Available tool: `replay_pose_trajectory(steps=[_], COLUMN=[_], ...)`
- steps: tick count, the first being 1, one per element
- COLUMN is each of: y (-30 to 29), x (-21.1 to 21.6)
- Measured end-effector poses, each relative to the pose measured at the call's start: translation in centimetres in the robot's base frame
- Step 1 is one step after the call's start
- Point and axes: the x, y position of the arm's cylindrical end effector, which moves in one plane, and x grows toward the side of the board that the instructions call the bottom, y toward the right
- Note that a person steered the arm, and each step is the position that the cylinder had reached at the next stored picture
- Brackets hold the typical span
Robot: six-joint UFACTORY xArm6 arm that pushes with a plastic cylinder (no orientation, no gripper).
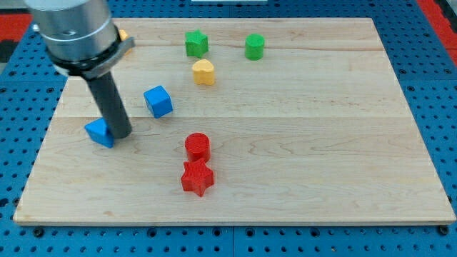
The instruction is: Push the red circle parallel to the blue triangle
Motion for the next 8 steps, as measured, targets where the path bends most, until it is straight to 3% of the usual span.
replay_pose_trajectory(steps=[1,2,3,4,5,6,7,8], y=[-0.9,4.0,13.4,18.2,18.2,13.5,9.4,11.8], x=[0.1,1.4,-0.6,-2.3,4.2,6.5,6.5,6.6])
